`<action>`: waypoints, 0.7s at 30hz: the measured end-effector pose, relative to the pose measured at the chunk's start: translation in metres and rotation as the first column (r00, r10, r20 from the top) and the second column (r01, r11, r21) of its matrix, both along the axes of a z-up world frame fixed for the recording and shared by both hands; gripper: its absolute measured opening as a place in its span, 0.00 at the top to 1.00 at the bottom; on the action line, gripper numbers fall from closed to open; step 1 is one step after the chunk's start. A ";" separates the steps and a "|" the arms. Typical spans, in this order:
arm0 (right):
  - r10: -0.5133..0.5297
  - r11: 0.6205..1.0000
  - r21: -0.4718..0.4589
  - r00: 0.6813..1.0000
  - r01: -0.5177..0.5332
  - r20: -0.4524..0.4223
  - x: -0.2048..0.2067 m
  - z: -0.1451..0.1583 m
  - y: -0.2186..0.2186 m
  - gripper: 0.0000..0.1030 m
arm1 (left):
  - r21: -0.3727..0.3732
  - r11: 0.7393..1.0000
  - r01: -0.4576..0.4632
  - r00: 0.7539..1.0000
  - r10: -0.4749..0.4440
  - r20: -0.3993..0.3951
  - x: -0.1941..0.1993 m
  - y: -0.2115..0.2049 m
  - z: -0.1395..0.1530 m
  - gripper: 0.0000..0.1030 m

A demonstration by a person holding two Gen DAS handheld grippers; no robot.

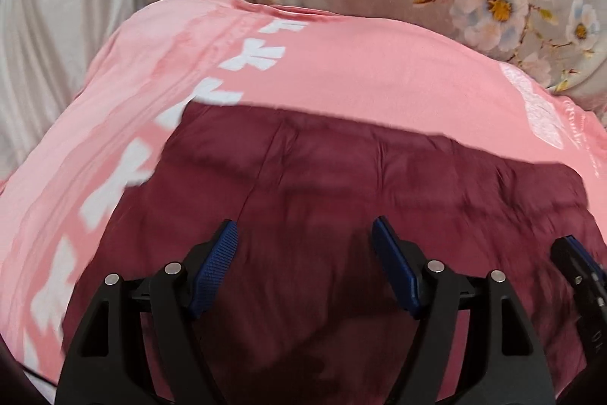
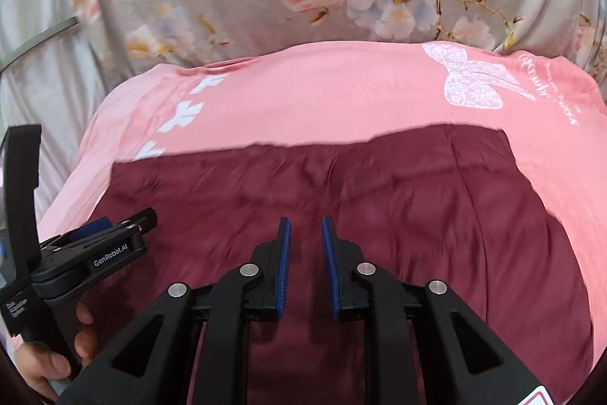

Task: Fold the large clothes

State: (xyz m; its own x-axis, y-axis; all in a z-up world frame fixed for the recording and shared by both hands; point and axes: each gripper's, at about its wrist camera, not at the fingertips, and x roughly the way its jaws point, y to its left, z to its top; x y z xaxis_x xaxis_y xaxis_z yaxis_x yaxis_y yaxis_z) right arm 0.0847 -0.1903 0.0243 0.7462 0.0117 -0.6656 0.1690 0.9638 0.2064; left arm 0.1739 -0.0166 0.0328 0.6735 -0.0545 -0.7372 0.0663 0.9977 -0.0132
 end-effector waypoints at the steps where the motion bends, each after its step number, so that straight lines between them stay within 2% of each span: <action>1: 0.005 1.000 -0.004 1.000 -0.005 -0.002 -0.008 -0.002 0.006 0.83 | -0.017 1.000 0.001 1.000 -0.001 -0.006 -0.010 0.002 -0.001 0.31; 4: 0.004 1.000 -0.010 1.000 -0.004 -0.022 -0.022 -0.008 0.016 0.83 | -0.029 1.000 -0.001 1.000 0.001 -0.009 -0.031 0.003 -0.008 0.31; 7: -0.001 1.000 -0.028 0.999 -0.001 -0.053 -0.029 -0.023 0.024 0.83 | 0.011 1.000 -0.002 1.000 0.002 0.004 -0.041 -0.003 -0.017 0.30; 11: -0.008 0.999 -0.052 0.996 0.004 -0.088 -0.027 -0.032 0.028 0.83 | 0.059 0.998 -0.003 1.000 0.002 0.023 -0.044 -0.009 -0.027 0.30; 21: -0.011 0.999 -0.048 0.992 0.004 -0.125 -0.023 -0.039 0.026 0.83 | 0.098 0.995 -0.003 1.000 0.003 -0.002 -0.041 -0.014 -0.034 0.29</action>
State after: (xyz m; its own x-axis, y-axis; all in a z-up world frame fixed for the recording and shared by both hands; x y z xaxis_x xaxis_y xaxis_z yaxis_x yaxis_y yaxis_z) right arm 0.0616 -0.1642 -0.0146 0.6567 -0.0278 -0.7537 0.1980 0.9706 0.1367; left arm 0.1328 -0.0302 -0.0015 0.6723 0.0198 -0.7400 0.0637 0.9944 0.0844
